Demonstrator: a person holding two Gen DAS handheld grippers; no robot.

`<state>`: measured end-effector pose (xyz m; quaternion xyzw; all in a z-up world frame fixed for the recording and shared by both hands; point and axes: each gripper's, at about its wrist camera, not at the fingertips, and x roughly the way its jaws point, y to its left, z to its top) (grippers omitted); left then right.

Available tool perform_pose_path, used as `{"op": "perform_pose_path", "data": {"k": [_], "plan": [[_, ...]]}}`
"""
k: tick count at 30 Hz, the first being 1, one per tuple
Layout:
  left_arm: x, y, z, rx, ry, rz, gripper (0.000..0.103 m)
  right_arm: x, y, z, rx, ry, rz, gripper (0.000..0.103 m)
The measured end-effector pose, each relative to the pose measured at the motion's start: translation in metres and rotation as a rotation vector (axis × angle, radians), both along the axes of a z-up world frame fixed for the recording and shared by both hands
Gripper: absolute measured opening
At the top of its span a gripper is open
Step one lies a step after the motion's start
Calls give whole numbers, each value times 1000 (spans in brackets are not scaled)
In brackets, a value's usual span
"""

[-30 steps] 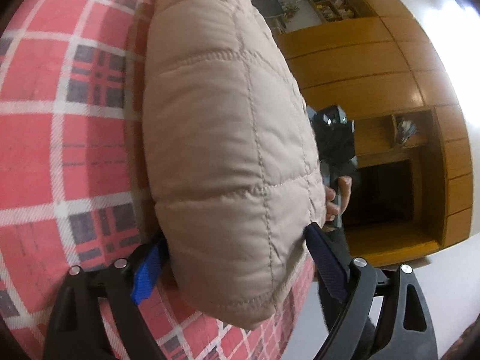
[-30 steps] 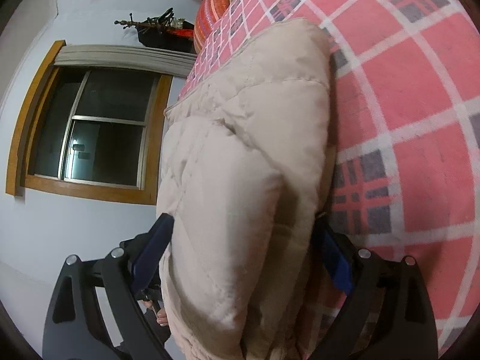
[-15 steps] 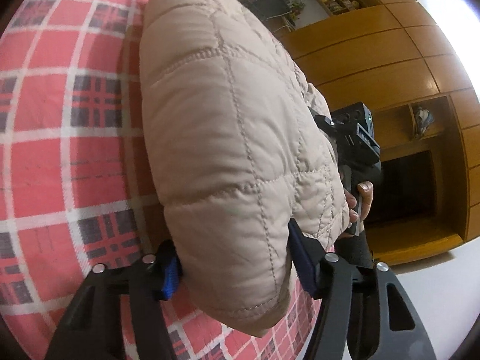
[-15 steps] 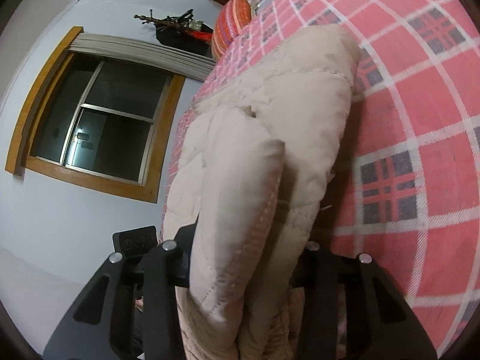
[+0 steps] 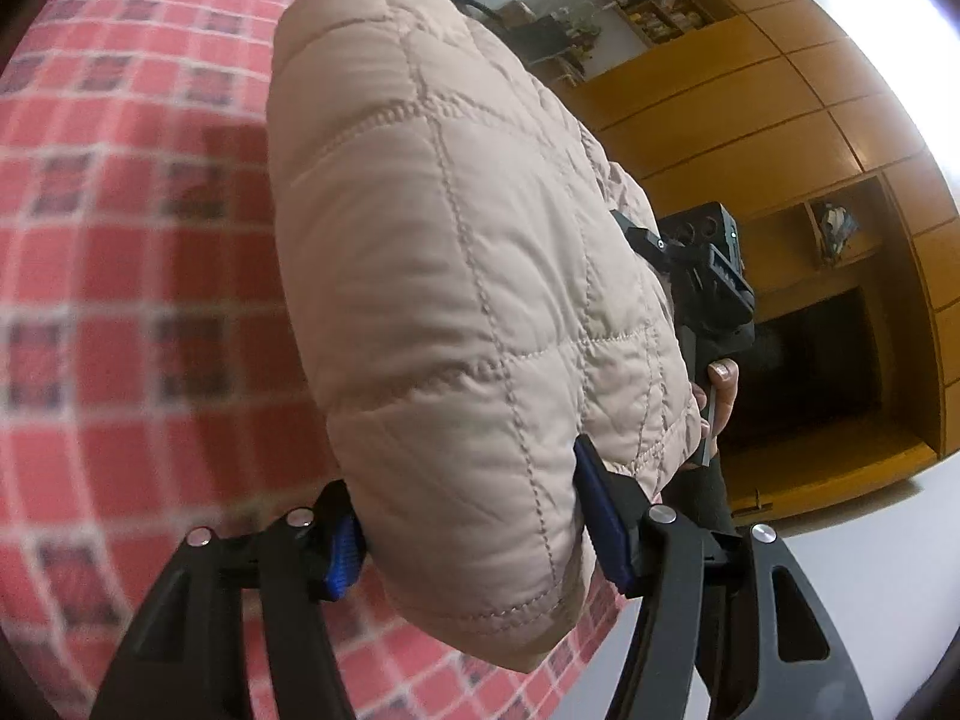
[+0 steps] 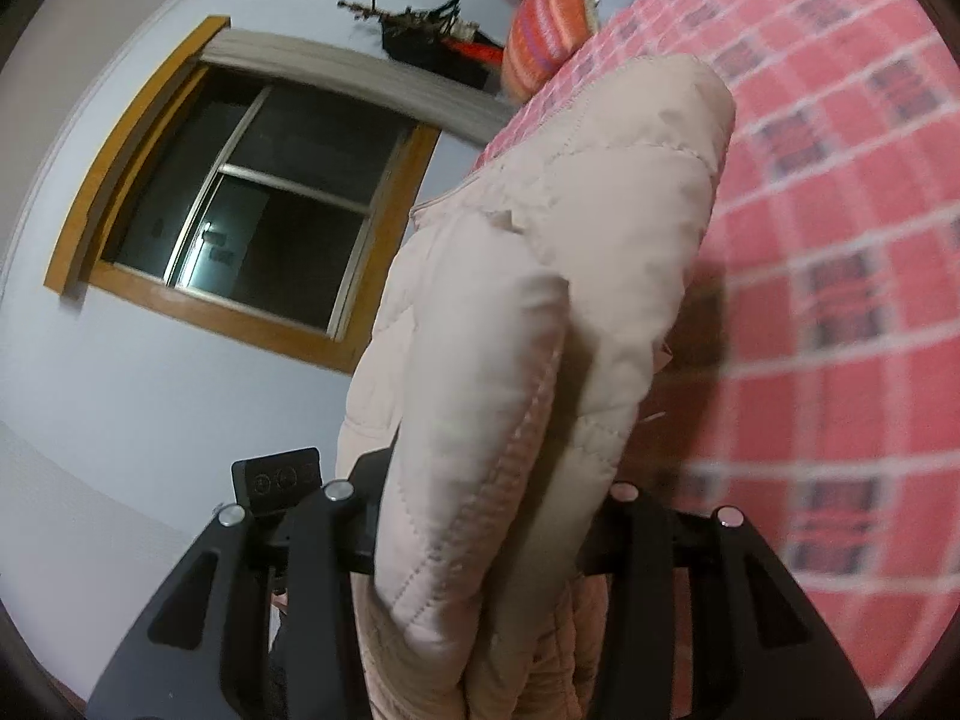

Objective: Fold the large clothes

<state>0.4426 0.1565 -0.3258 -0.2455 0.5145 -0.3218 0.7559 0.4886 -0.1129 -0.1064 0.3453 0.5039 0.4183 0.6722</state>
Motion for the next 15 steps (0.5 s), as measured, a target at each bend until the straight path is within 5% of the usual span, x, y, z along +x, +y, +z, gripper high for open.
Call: {"op": "perform_pose_path", "data": {"k": [8, 15], "plan": [[-27, 49, -41, -15, 73, 71, 62, -33, 90, -49, -5, 90, 107, 41], [-31, 67, -76, -122, 95, 81, 72, -36, 103, -74, -16, 140, 103, 51]]}}
